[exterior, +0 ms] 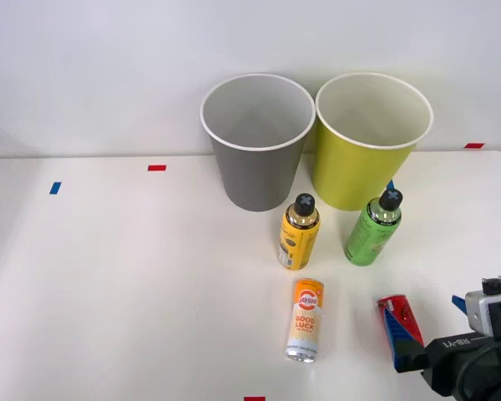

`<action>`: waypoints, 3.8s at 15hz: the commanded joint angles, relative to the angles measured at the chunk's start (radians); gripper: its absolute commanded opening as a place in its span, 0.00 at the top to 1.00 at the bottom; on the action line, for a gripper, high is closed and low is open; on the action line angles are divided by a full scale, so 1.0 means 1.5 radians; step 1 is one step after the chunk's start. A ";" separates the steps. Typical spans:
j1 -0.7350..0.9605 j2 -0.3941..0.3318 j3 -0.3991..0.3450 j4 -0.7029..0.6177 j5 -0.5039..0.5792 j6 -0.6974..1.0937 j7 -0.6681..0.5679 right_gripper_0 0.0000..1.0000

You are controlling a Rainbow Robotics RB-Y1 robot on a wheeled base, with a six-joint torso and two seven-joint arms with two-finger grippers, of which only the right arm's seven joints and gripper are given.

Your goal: Put cans in the gray bin, plastic bottles in the light green bin

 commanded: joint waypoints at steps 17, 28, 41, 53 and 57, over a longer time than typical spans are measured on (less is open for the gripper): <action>-0.283 -0.149 0.114 0.012 0.009 0.387 -0.280 0.00; -0.413 -0.076 0.146 0.110 0.024 0.547 -0.247 0.00; -0.448 -0.035 0.166 0.216 0.062 0.547 -0.225 0.00; -0.457 0.011 0.175 0.246 0.106 0.544 -0.203 0.00; -0.457 0.010 0.178 0.246 0.108 0.539 -0.194 0.77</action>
